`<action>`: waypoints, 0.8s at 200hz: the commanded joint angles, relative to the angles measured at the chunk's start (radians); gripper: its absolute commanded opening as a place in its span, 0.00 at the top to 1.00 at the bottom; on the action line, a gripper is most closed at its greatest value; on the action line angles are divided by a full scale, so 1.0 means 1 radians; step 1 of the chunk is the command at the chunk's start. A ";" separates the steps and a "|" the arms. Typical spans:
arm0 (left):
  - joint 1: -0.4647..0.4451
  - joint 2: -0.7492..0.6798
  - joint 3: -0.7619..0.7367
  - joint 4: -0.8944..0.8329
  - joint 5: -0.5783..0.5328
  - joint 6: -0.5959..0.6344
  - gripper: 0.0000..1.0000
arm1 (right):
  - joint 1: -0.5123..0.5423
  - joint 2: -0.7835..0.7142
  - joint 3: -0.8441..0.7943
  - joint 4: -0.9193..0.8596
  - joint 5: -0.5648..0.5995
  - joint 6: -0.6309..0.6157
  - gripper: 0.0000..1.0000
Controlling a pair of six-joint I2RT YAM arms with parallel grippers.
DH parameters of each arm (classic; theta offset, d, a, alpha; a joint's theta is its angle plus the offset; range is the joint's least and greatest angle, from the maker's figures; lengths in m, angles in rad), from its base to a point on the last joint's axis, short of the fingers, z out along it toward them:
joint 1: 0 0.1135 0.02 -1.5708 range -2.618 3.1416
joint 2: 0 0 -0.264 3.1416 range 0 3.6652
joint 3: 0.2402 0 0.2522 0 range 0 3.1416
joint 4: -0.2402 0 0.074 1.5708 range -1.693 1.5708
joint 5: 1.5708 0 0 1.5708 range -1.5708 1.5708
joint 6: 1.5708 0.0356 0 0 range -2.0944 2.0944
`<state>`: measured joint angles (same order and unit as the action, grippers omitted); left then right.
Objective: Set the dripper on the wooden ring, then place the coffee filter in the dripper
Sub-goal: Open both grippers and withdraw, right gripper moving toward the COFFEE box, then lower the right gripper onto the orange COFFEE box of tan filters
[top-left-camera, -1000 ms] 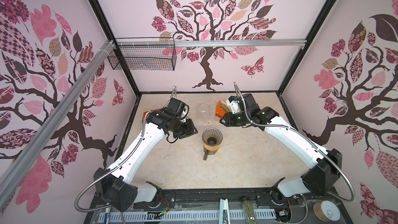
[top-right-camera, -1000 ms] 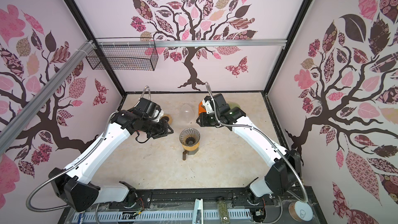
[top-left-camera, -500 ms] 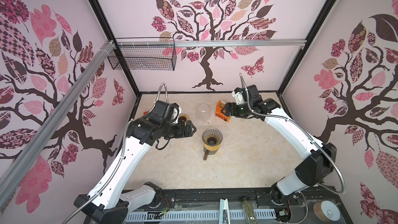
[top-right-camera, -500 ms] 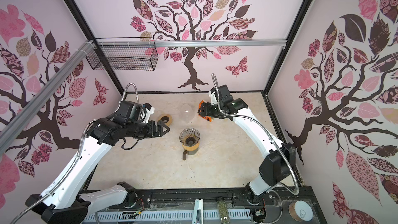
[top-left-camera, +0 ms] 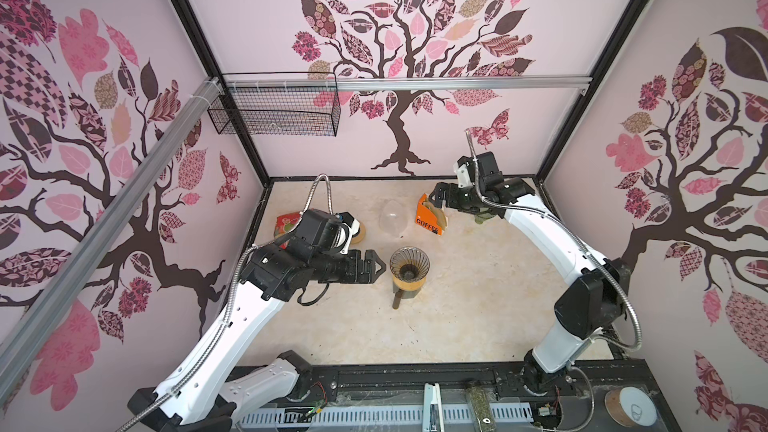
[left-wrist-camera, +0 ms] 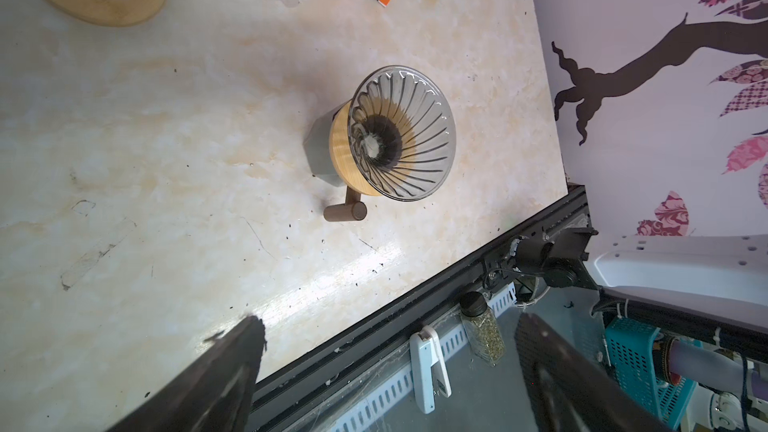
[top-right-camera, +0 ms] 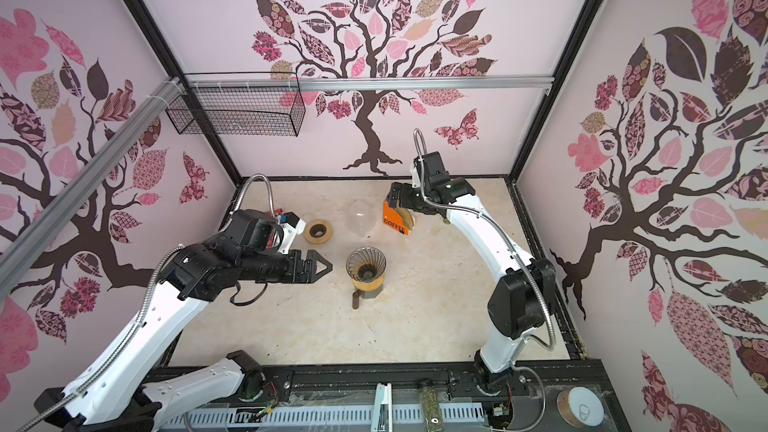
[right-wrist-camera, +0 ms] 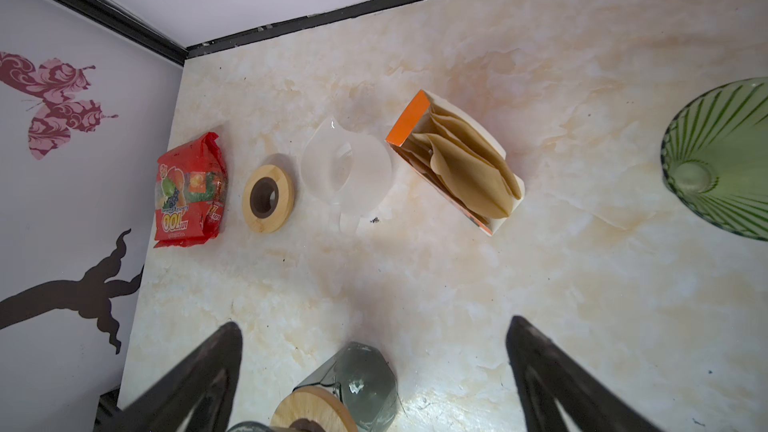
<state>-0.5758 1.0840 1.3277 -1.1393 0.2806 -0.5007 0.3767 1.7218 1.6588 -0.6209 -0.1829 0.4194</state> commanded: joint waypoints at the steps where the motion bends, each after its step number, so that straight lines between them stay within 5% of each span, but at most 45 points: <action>1: 0.002 0.028 -0.021 0.071 -0.056 -0.014 0.03 | -0.023 0.069 0.030 0.121 0.016 0.003 0.00; 69: 0.041 0.081 -0.069 0.156 -0.146 -0.136 0.03 | -0.033 0.095 -0.081 0.416 0.277 0.151 0.00; 120: 0.095 -0.007 -0.193 0.300 -0.123 -0.071 0.03 | -0.072 0.166 -0.018 0.363 0.181 0.135 0.00; 160: 0.103 -0.032 -0.244 0.347 0.028 0.044 0.03 | -0.114 0.229 0.078 0.252 0.074 0.133 0.00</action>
<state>-0.4767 1.0714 1.1339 -0.8715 0.2188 -0.5560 0.2840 1.8999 1.6455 -0.2913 -0.0418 0.5606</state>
